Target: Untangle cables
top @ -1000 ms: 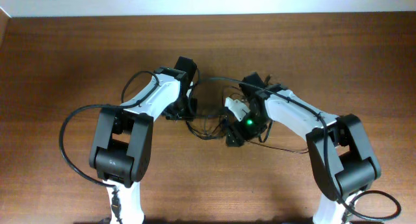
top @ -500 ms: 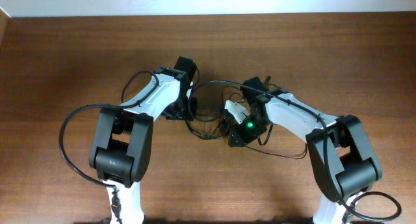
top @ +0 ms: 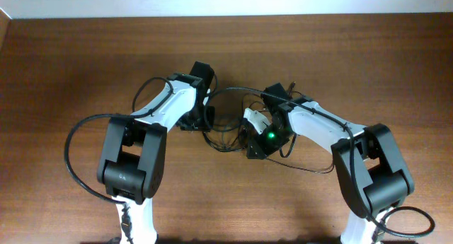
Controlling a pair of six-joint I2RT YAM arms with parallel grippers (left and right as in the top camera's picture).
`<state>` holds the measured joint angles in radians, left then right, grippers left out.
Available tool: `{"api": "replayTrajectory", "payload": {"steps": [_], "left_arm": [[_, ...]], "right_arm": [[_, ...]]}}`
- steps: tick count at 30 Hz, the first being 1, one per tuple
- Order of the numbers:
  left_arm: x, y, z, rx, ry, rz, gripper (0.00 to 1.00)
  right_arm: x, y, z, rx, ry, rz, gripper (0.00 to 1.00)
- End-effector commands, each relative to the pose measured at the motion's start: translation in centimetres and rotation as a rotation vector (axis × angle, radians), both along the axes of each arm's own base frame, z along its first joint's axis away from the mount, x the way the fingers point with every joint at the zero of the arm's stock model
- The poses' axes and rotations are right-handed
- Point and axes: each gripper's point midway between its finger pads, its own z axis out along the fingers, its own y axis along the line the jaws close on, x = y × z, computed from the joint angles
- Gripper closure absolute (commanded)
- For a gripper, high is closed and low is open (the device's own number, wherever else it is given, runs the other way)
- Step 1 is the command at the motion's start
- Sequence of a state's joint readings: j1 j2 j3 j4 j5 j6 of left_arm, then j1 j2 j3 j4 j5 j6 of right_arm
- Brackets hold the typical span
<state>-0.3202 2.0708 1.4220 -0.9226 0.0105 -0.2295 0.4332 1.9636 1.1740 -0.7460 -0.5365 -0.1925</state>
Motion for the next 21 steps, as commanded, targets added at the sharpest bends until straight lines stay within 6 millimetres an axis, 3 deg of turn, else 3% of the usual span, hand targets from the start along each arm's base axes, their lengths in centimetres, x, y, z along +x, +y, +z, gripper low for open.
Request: {"api": "replayTrajectory", "payload": {"steps": [1, 3, 8, 11, 15, 20, 21], "left_arm": [[-0.4, 0.5, -0.5, 0.012, 0.012, 0.020, 0.59], [-0.4, 0.5, -0.5, 0.012, 0.012, 0.020, 0.59], [-0.4, 0.5, -0.5, 0.012, 0.012, 0.020, 0.59], [-0.3, 0.5, -0.5, 0.009, 0.005, 0.020, 0.60], [-0.1, 0.4, -0.5, 0.007, -0.003, 0.020, 0.60], [0.2, 0.3, -0.5, 0.002, -0.015, 0.020, 0.61], [0.2, 0.3, -0.5, 0.003, -0.015, 0.020, 0.61]], "right_arm": [[-0.8, -0.4, -1.3, -0.031, 0.027, 0.014, 0.73], [-0.8, -0.4, -1.3, -0.031, 0.027, 0.014, 0.73], [-0.8, -0.3, -1.2, -0.024, 0.031, 0.013, 0.96], [-0.8, -0.1, -0.3, -0.015, 0.050, 0.011, 0.96], [0.1, 1.5, 5.4, 0.122, -0.054, 0.018, 0.96], [-1.5, 0.8, 16.8, 0.237, -0.308, 0.029, 0.96], [-2.1, 0.5, 18.2, 0.251, -0.339, 0.031, 0.96]]}}
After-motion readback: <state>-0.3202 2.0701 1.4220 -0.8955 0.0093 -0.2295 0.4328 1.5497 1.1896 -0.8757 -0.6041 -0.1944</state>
